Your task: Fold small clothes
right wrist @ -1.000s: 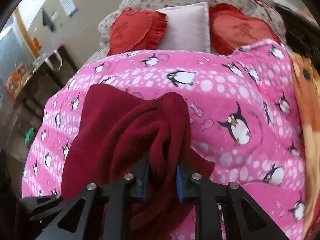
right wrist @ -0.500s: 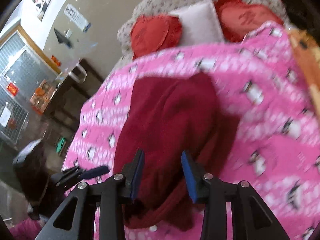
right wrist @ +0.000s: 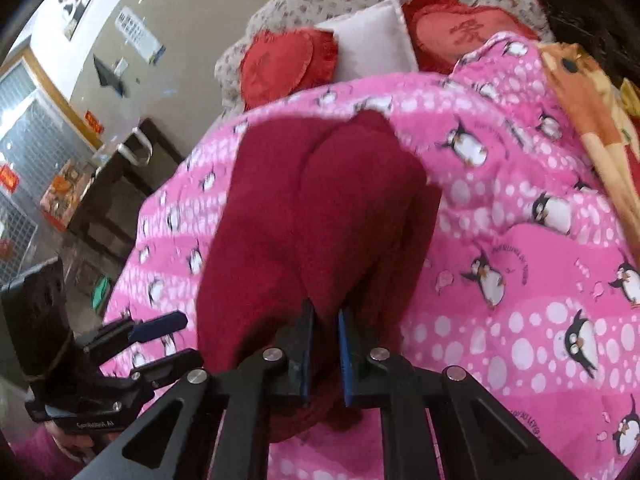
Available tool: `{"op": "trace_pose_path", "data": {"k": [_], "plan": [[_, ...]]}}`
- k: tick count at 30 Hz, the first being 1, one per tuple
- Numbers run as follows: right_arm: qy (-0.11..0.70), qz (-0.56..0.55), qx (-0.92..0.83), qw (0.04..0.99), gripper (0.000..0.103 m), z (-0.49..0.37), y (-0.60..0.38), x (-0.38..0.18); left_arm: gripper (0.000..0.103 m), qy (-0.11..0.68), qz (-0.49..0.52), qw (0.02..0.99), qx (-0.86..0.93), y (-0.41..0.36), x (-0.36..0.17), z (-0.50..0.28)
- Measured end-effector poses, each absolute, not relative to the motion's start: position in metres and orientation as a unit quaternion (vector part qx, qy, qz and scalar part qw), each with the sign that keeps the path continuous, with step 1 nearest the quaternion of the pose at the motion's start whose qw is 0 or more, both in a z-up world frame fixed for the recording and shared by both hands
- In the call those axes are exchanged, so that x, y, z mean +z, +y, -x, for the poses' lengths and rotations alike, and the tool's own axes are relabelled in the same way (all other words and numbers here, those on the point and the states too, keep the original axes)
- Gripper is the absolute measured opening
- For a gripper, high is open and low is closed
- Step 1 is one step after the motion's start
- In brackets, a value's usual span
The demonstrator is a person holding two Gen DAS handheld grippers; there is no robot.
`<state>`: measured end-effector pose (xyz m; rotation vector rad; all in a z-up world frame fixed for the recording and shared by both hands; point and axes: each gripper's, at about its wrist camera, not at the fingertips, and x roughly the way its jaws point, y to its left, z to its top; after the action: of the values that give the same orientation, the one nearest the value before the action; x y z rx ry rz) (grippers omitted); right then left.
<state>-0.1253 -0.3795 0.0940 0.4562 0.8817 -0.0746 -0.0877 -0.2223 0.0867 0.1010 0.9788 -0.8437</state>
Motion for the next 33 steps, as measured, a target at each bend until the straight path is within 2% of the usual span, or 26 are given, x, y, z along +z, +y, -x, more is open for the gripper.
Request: {"op": "trace_pose_path", "data": {"k": [2, 3, 5, 7, 8, 9, 10, 16, 26, 31, 33], "plan": [[0.406, -0.207, -0.053, 0.888, 0.019, 0.114, -0.38, 0.106, 0.063, 0.456, -0.029, 0.793, -0.403, -0.231, 0.09, 0.087], [0.404, -0.203, -0.062, 0.89, 0.03, 0.109, -0.38, 0.109, 0.063, 0.459, -0.023, 0.789, -0.409, -0.236, 0.091, 0.087], [0.412, -0.197, -0.078, 0.886, 0.034, 0.093, -0.384, 0.108, 0.063, 0.465, -0.026, 0.779, -0.42, -0.25, 0.086, 0.092], [0.437, -0.185, -0.079, 0.877, 0.034, 0.075, -0.389, 0.097, 0.063, 0.471, -0.041, 0.774, -0.42, -0.263, 0.079, 0.095], [0.45, -0.167, -0.079, 0.873, 0.03, 0.066, -0.39, 0.089, 0.063, 0.475, -0.044, 0.771, -0.422, -0.267, 0.077, 0.096], [0.459, -0.149, -0.089, 0.871, 0.021, 0.06, -0.393, 0.083, 0.063, 0.484, -0.046, 0.764, -0.424, -0.273, 0.071, 0.097], [0.467, -0.131, -0.102, 0.869, 0.02, 0.053, -0.397, 0.076, 0.063, 0.488, -0.046, 0.761, -0.426, -0.276, 0.068, 0.097], [0.468, -0.145, -0.097, 0.866, 0.02, 0.047, -0.419, 0.062, 0.063, 0.489, -0.062, 0.76, -0.424, -0.292, 0.059, 0.1], [0.445, -0.154, -0.025, 0.882, 0.022, 0.1, -0.374, 0.102, 0.063, 0.488, -0.052, 0.764, -0.419, -0.285, 0.057, 0.101], [0.47, -0.156, -0.048, 0.867, 0.022, 0.11, -0.368, 0.073, 0.063, 0.489, -0.049, 0.766, -0.414, -0.279, 0.059, 0.106], [0.479, -0.153, -0.061, 0.862, 0.029, 0.11, -0.377, 0.055, 0.063, 0.491, -0.051, 0.765, -0.414, -0.276, 0.06, 0.108]]}}
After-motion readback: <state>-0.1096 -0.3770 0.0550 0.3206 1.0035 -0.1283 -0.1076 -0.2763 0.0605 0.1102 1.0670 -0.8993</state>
